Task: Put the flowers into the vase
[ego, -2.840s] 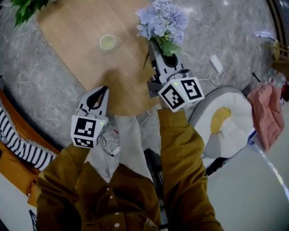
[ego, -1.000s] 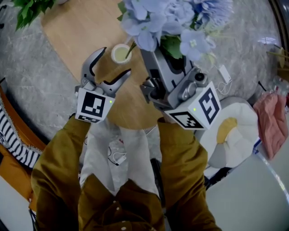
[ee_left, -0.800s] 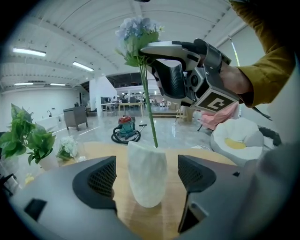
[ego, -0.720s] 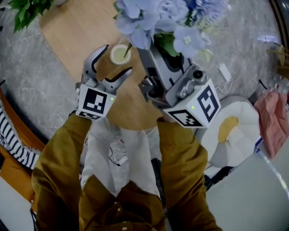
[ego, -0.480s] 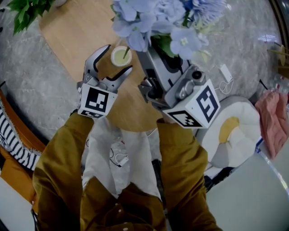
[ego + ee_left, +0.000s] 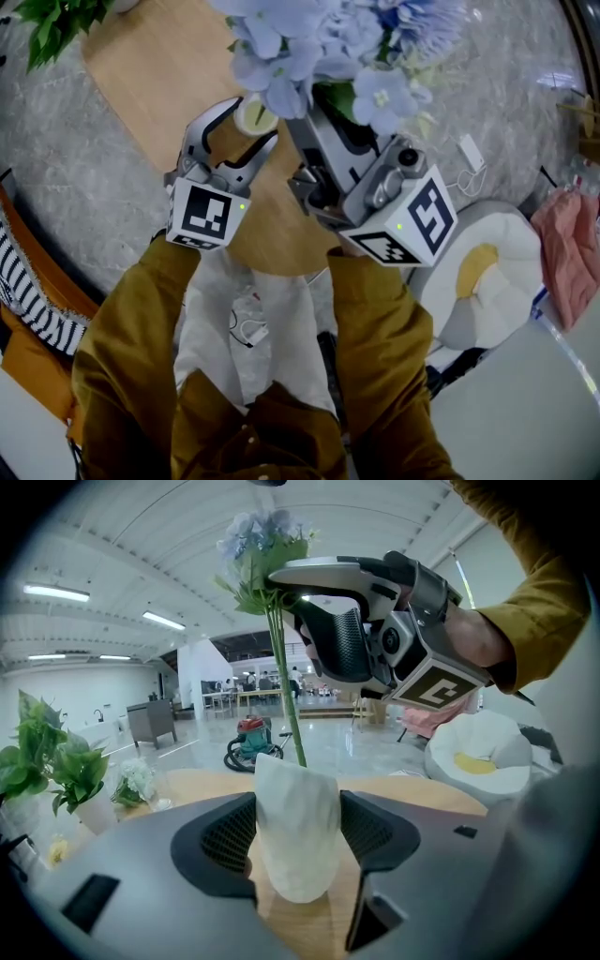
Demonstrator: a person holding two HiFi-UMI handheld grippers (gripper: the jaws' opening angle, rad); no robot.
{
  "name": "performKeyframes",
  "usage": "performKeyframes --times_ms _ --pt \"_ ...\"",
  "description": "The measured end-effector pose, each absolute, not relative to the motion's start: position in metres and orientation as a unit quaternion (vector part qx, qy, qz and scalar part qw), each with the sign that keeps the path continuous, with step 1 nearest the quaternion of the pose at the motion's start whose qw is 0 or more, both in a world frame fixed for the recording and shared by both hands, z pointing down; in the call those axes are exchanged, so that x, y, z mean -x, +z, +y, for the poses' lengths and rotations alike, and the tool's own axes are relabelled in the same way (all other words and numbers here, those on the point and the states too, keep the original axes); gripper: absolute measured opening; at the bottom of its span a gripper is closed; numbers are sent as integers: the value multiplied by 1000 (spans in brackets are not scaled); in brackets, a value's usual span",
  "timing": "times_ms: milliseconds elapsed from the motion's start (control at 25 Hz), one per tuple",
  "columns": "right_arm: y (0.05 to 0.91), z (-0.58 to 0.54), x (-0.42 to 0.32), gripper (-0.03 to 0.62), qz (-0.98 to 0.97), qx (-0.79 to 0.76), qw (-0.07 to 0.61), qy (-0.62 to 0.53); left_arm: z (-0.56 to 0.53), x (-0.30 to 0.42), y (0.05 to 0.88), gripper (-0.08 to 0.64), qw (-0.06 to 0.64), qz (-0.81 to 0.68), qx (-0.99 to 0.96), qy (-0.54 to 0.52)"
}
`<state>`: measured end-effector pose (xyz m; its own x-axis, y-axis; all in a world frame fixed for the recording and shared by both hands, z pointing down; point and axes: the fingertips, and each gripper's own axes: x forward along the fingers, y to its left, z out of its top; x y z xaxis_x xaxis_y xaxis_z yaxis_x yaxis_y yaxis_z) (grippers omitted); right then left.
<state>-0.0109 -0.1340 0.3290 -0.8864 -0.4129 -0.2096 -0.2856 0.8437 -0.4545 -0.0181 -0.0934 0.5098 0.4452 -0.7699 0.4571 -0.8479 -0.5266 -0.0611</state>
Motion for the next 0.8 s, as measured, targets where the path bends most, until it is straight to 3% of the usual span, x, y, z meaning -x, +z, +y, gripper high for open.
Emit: performKeyframes --times_ms 800 --pt "424 -103 24 71 958 164 43 -230 -91 24 512 284 98 -483 -844 213"
